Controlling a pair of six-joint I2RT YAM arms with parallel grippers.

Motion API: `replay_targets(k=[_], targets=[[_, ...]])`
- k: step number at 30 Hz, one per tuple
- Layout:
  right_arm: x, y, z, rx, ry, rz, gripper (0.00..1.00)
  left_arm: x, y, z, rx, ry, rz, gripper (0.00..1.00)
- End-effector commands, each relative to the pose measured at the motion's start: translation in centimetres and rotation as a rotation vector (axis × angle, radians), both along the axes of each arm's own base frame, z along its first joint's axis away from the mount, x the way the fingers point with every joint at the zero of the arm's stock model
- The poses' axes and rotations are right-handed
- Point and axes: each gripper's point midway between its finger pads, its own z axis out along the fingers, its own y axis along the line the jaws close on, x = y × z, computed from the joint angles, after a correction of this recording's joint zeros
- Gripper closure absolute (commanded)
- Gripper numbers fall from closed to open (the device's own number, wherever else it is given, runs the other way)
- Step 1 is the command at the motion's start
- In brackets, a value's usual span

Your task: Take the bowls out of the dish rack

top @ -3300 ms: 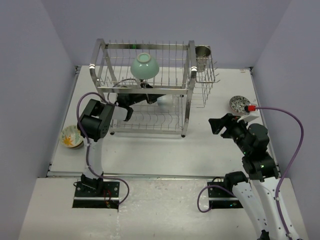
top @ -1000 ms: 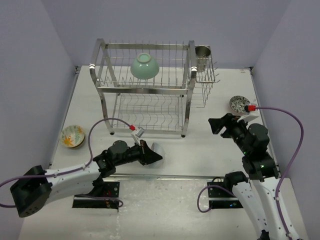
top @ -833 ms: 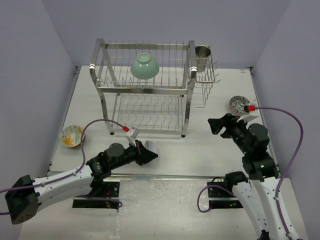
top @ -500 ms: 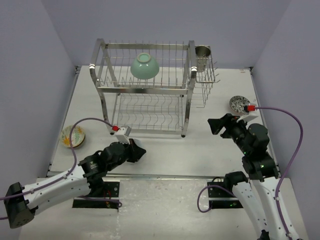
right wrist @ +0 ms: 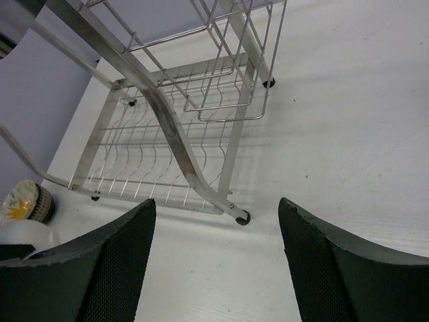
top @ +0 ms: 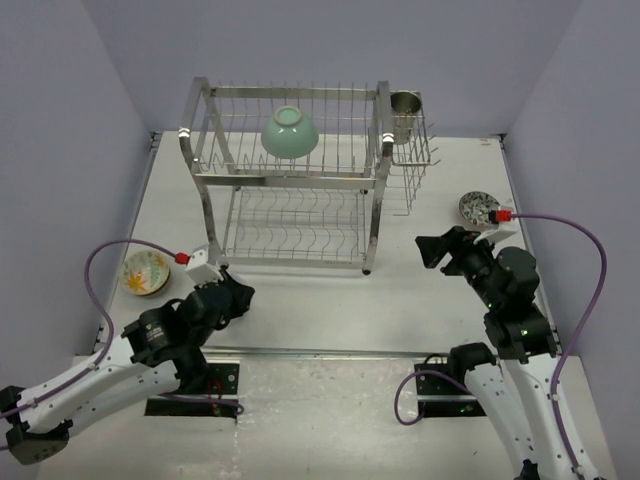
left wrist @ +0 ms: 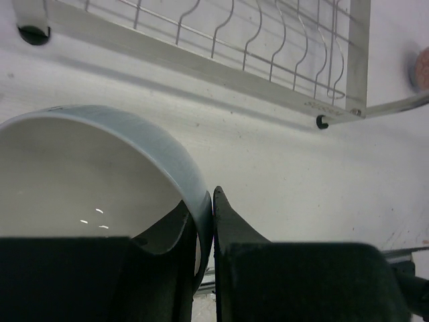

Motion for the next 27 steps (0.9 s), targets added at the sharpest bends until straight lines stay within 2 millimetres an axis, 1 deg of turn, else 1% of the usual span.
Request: replay_targets(k=[1,2,3,4,5,6,7,8,9,12,16,17,18,19,20,21,22,23,25,26,27], targets=[[0.3,0.5,0.8,0.003,-0.033,0.027,0.25,1.2,3.4,5.1,-0.023,-0.088,0.194,1.0],[0.3,0.5,0.8,0.001,-0.032,0.027,0.25,1.3,4.2,5.3,0.022,-0.089,0.22,1.0],[0.3,0.5,0.7,0.004,-0.028,0.027,0.25,1.4,4.6,5.8,0.041,-0.089,0.237,1.0],[0.3,0.5,0.7,0.004,-0.028,0.028,0.25,1.5,5.0,7.7,0.028,-0.106,0.258,1.0],[0.3,0.5,0.7,0.004,-0.029,0.028,0.25,1.5,6.0,7.3,0.128,-0.083,0.287,1.0],[0.3,0.5,0.7,0.004,-0.03,0.028,0.25,1.5,6.5,7.7,0.138,-0.071,0.322,1.0],[0.3,0.6,0.8,0.005,-0.031,0.03,0.26,1.6,6.8,9.3,0.131,-0.079,0.343,1.0],[0.3,0.5,0.7,0.004,-0.031,0.027,0.25,1.4,7.8,8.7,0.23,-0.052,0.37,1.0],[0.2,0.5,0.7,0.005,-0.031,0.03,0.25,1.4,8.1,8.8,0.227,-0.042,0.407,1.0],[0.2,0.5,0.7,0.004,-0.03,0.032,0.25,1.9,8.8,9.1,0.311,-0.034,0.44,1.0],[0.1,0.6,0.9,0.005,-0.036,0.035,0.25,2.4,10.0,9.5,0.34,-0.027,0.498,1.0],[0.0,0.6,0.9,0.006,-0.037,0.036,0.25,3.0,10.0,9.7,0.324,-0.032,0.513,1.0],[0.0,0.6,0.9,0.005,-0.034,0.038,0.25,3.2,10.3,9.6,0.375,-0.028,0.488,1.0],[0.0,0.7,0.8,0.006,-0.034,0.039,0.25,4.2,10.1,10.0,0.323,-0.04,0.503,1.0],[0.0,0.6,0.9,0.006,-0.034,0.039,0.25,4.5,10.2,9.8,0.378,-0.038,0.457,1.0],[0.0,0.6,0.8,0.005,-0.031,0.039,0.25,4.9,10.2,9.5,0.378,-0.035,0.45,1.0],[0.0,0.6,0.9,0.006,-0.034,0.038,0.25,5.6,10.0,9.7,0.351,-0.051,0.454,1.0],[0.0,0.6,0.8,0.005,-0.031,0.036,0.25,5.9,10.5,9.4,0.374,-0.036,0.446,1.0],[-0.2,0.6,0.9,0.006,-0.037,0.038,0.26,6.5,10.8,9.3,0.381,-0.029,0.436,1.0],[-0.2,0.6,0.8,0.006,-0.036,0.039,0.25,7.4,11.0,9.5,0.352,-0.031,0.444,1.0],[-0.2,0.6,0.8,0.006,-0.036,0.039,0.25,7.7,11.4,9.4,0.378,-0.027,0.429,1.0]])
